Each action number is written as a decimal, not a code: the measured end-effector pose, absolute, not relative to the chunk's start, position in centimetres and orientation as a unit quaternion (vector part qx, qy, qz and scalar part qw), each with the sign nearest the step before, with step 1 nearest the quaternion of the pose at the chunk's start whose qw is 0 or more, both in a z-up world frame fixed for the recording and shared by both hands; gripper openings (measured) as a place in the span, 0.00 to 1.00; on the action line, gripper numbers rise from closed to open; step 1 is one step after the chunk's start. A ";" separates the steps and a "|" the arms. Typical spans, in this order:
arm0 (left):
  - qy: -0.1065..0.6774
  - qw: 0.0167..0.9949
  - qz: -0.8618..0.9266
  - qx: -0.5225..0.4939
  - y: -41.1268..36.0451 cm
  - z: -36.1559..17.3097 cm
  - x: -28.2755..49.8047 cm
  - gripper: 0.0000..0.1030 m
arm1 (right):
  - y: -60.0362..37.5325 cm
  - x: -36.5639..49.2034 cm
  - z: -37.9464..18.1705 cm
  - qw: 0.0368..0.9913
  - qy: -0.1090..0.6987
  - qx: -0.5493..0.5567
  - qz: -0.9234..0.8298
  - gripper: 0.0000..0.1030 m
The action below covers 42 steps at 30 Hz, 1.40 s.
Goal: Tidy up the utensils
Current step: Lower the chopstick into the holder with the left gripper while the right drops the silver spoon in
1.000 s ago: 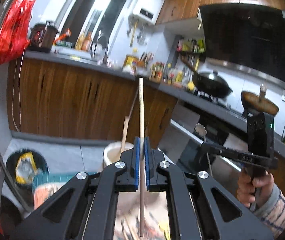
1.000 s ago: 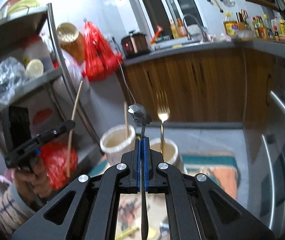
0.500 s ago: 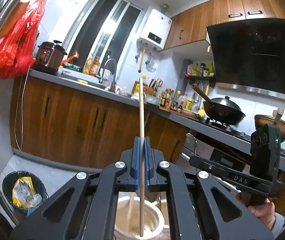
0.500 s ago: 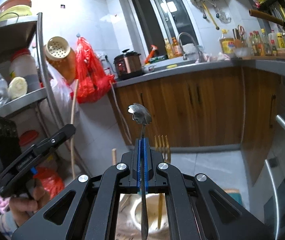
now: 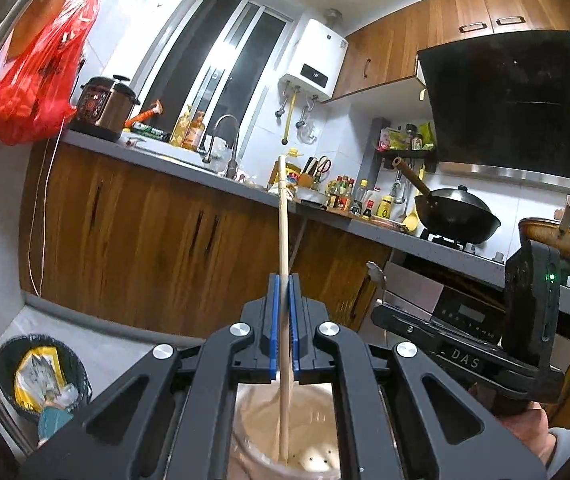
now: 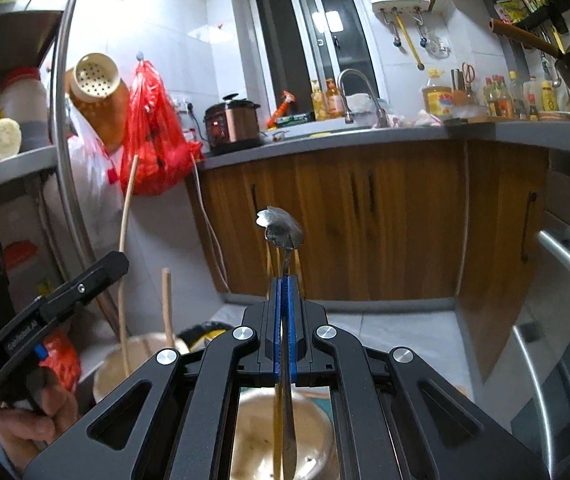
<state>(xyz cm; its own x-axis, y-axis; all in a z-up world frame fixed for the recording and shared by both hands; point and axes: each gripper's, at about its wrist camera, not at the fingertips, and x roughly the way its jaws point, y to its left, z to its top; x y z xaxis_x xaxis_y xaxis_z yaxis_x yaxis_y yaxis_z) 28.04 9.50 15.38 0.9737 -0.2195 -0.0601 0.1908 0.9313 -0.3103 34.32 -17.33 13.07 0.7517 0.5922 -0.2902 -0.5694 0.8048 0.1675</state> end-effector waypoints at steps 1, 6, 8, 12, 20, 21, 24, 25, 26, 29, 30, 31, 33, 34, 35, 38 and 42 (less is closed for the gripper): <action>0.048 0.981 -0.105 -0.155 9.5 15.0 27.8 0.04 | -17.6 34.1 12.7 0.935 0.170 0.035 0.309 0.04; 0.064 0.983 -0.105 -0.139 8.9 13.4 26.7 0.04 | -18.1 32.9 11.8 0.934 0.183 0.020 0.307 0.03; 0.070 0.983 -0.106 -0.133 8.7 13.0 26.4 0.04 | -18.1 32.5 11.6 0.933 0.188 0.008 0.306 0.02; 0.074 0.983 -0.106 -0.128 8.5 12.6 25.8 0.04 | -18.1 32.0 11.1 0.931 0.199 -0.005 0.305 0.02; 0.102 0.982 -0.109 -0.113 8.0 12.2 25.8 0.04 | -18.4 32.2 10.8 0.926 0.221 -0.003 0.305 0.02; 0.106 0.983 -0.108 -0.106 7.8 12.2 25.8 0.04 | -18.4 32.3 10.8 0.926 0.222 -0.005 0.306 0.02; 0.115 0.984 -0.098 -0.094 7.5 12.4 26.0 0.04 | -18.0 33.1 10.9 0.923 0.233 -0.005 0.307 0.02; 0.117 0.984 -0.096 -0.092 7.4 12.4 26.0 0.04 | -17.9 33.5 10.9 0.921 0.239 -0.005 0.308 0.02; 0.120 0.984 -0.093 -0.091 7.4 12.5 26.1 0.05 | -17.8 33.9 11.0 0.920 0.243 -0.006 0.307 0.02; 0.125 0.984 -0.091 -0.085 7.3 12.7 26.1 0.06 | -17.2 34.6 10.8 0.915 0.257 -0.015 0.311 0.02; 0.125 0.985 -0.089 -0.081 7.2 12.8 26.0 0.06 | -17.1 34.7 10.8 0.914 0.259 -0.018 0.311 0.03; 0.125 0.985 -0.087 -0.080 7.2 12.8 25.8 0.06 | -17.0 34.8 10.7 0.913 0.263 -0.020 0.313 0.06; 0.125 0.985 -0.084 -0.078 7.3 12.9 25.5 0.15 | -17.0 34.6 10.7 0.911 0.265 -0.023 0.315 0.12; 0.125 0.986 -0.080 -0.079 7.4 13.0 25.2 0.23 | -17.0 34.5 10.7 0.911 0.264 -0.023 0.317 0.15; 0.125 0.986 -0.075 -0.081 7.4 13.1 24.9 0.41 | -17.1 34.3 10.8 0.910 0.264 -0.024 0.319 0.16; 0.115 0.988 -0.065 -0.078 7.6 13.2 23.4 0.54 | -17.5 33.4 10.9 0.910 0.262 -0.031 0.320 0.17; 0.127 0.986 -0.062 -0.085 8.4 13.2 21.6 0.57 | -18.6 31.4 11.2 0.912 0.254 -0.042 0.320 0.23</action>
